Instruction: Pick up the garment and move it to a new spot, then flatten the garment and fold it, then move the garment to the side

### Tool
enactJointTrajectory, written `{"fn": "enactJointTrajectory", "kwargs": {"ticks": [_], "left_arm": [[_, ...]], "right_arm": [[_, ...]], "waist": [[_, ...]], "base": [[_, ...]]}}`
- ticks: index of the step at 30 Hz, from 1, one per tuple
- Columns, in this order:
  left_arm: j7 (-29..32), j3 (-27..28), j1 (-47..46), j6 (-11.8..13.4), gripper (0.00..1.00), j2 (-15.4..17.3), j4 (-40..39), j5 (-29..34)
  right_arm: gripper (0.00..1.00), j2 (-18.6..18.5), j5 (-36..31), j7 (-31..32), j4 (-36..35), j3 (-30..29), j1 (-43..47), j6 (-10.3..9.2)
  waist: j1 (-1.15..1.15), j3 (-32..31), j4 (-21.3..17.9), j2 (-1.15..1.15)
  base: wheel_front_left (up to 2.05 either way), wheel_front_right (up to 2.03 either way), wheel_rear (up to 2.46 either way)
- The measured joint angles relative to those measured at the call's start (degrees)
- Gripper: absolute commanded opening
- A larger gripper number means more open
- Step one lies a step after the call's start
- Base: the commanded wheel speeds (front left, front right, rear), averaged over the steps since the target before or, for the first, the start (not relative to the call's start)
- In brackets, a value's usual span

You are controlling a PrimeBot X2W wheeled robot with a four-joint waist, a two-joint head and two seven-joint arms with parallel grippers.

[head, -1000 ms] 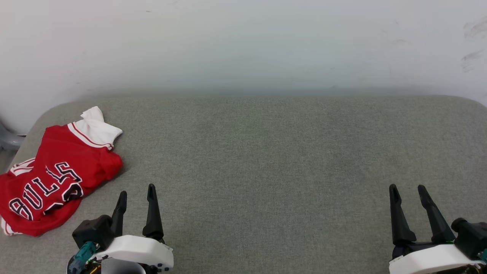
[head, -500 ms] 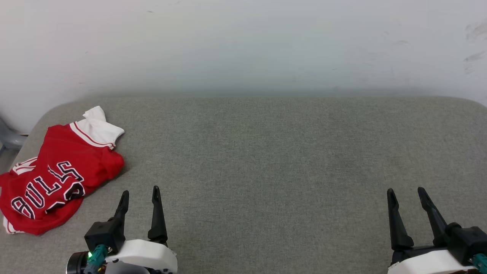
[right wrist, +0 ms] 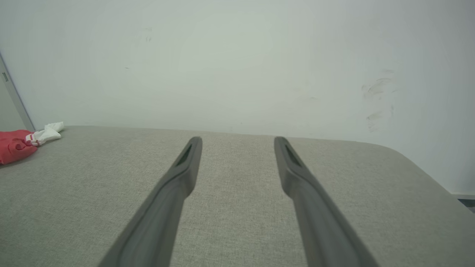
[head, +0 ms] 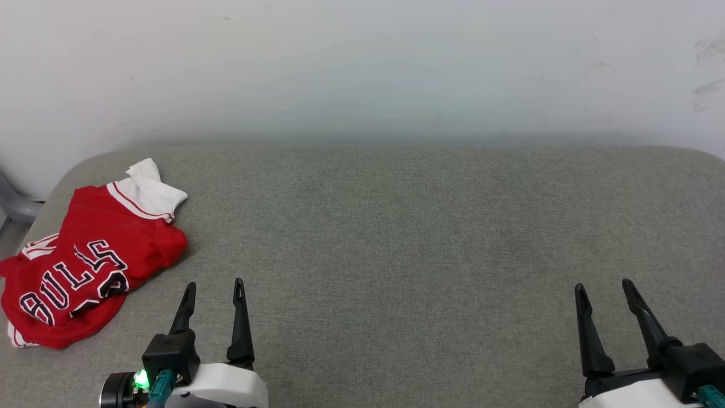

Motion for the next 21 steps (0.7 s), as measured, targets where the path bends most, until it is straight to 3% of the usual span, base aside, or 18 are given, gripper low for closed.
{"fn": "enactJointTrajectory", "kwargs": {"ticks": [11,21], "left_arm": [[-1.01,-0.31,0.35,0.34,1.0,0.01,-0.32,3.31],[-1.07,-0.13,0.4,0.27,1.0,0.02,-0.29,2.42]], "right_arm": [[1.0,0.0,-0.96,-1.08,-0.71,-0.21,0.46,0.01],[1.0,-0.01,1.9,-1.09,-0.86,0.37,0.52,0.01]], "waist": [[0.0,0.0,-0.04,0.0],[0.0,0.11,0.01,0.0]], "base": [[0.0,0.0,0.0],[0.0,0.0,0.0]]}}
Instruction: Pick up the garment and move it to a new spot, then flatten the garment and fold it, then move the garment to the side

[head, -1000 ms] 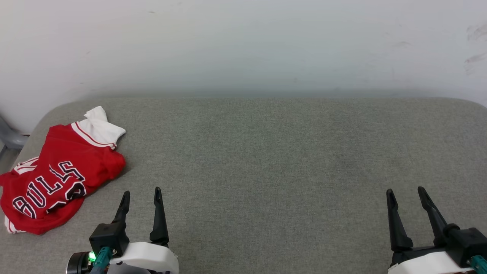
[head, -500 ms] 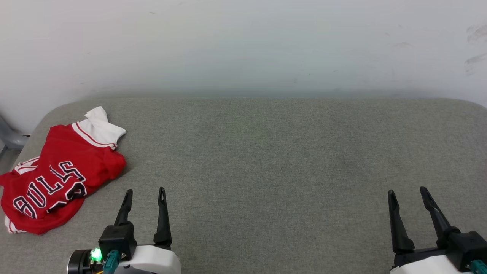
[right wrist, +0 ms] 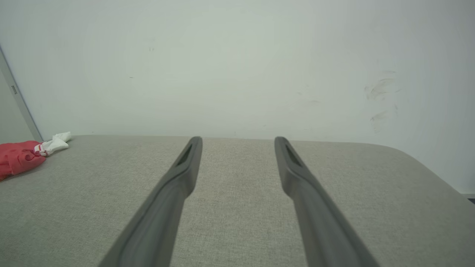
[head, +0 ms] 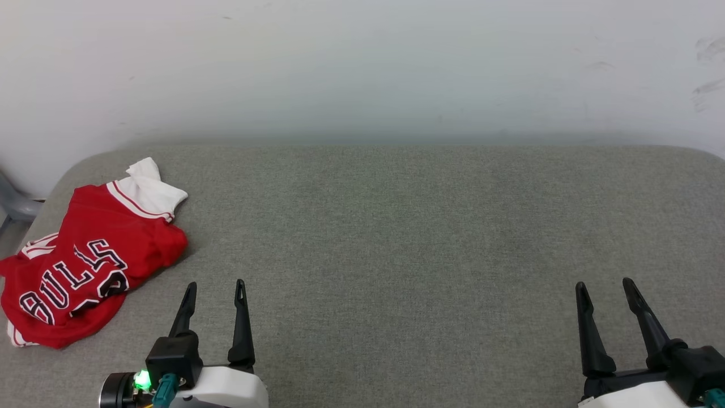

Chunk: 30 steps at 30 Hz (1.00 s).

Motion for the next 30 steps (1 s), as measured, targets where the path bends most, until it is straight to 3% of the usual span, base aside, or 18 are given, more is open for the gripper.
{"fn": "enactJointTrajectory", "kwargs": {"ticks": [21,30], "left_arm": [[0.0,0.25,0.21,-0.3,1.0,0.0,0.46,-0.86],[-0.08,0.74,0.19,-0.19,1.0,0.0,0.87,-1.21]], "right_arm": [[1.0,0.01,2.57,-0.01,0.42,-0.25,0.04,0.0],[1.0,0.0,2.58,-0.02,0.62,-0.07,0.39,0.0]], "waist": [[0.0,0.3,-0.06,0.0],[0.0,0.24,2.15,0.0]], "base": [[0.0,0.0,0.0],[0.0,0.0,0.0]]}}
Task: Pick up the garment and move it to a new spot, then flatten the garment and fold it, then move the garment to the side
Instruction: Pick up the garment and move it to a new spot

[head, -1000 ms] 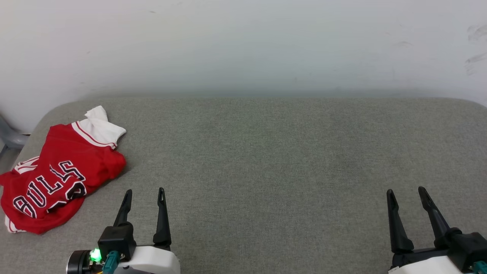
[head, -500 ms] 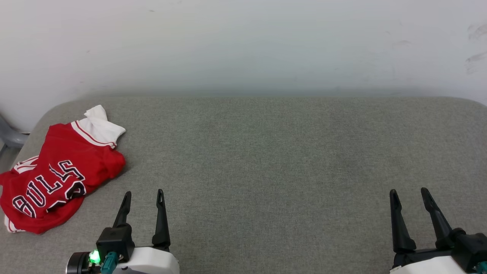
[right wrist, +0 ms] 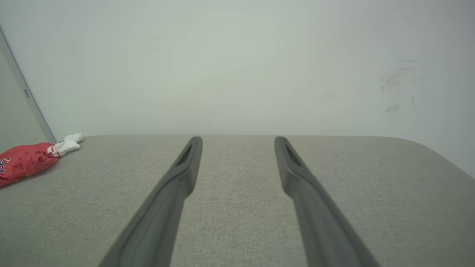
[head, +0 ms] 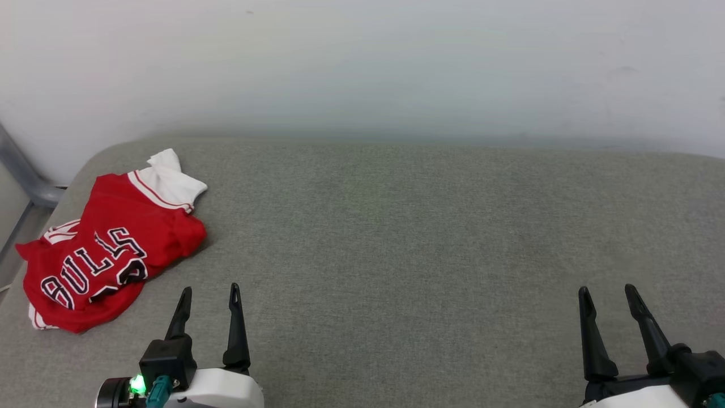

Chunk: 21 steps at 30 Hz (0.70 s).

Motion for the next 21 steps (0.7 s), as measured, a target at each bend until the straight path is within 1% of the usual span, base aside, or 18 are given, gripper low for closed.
{"fn": "enactJointTrajectory", "kwargs": {"ticks": [9,21], "left_arm": [[-0.01,1.49,-0.07,-0.32,1.0,0.01,0.3,0.04],[-0.01,3.38,0.37,-0.77,1.0,0.02,0.88,-0.12]], "right_arm": [[1.0,0.01,0.35,0.0,0.26,0.62,0.73,0.0],[1.0,0.01,0.76,0.0,0.53,1.42,1.23,0.0]], "waist": [[0.0,-0.04,4.45,0.0],[0.0,-0.32,12.96,0.0]], "base": [[0.0,0.0,0.0],[0.0,0.0,0.0]]}}
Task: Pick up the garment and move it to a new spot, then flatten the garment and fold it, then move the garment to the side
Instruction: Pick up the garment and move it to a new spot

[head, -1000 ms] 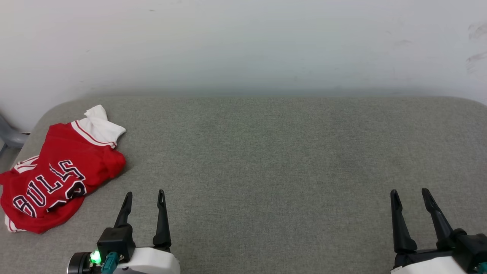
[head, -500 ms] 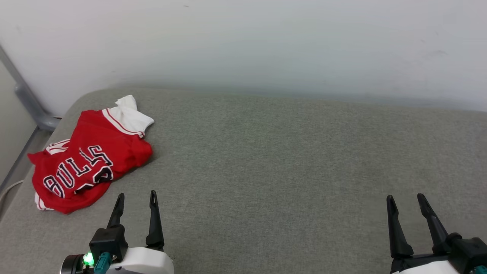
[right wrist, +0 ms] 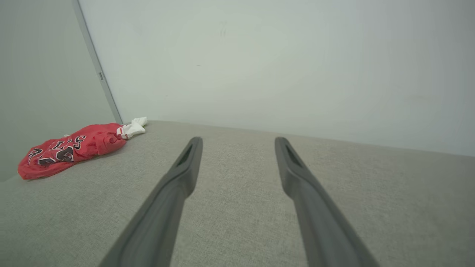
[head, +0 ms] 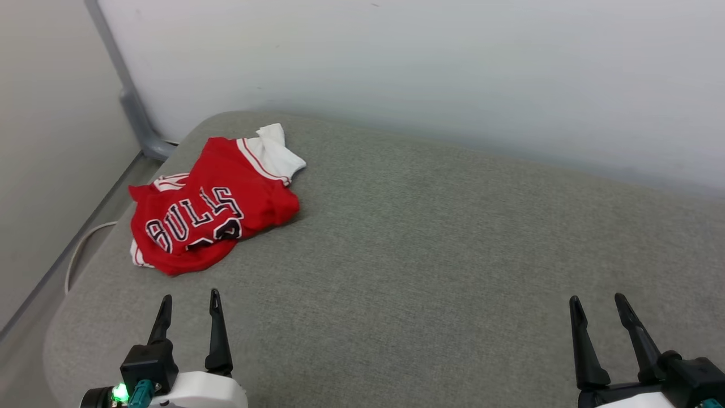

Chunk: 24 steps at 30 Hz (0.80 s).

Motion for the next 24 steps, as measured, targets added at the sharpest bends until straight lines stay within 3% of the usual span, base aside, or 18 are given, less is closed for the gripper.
{"fn": "enactJointTrajectory", "kwargs": {"ticks": [14,24], "left_arm": [[0.0,1.63,0.37,-0.63,1.0,0.0,0.69,-0.25],[0.0,2.42,0.64,-0.89,1.0,0.0,1.0,-0.44]], "right_arm": [[1.0,0.0,0.19,0.0,0.31,0.68,0.15,0.0],[1.0,0.0,0.41,0.0,0.54,1.31,0.15,0.0]], "waist": [[0.0,-0.46,9.13,0.0],[0.0,-0.83,11.27,0.0]], "base": [[0.0,0.0,0.0],[0.0,0.0,0.0]]}}
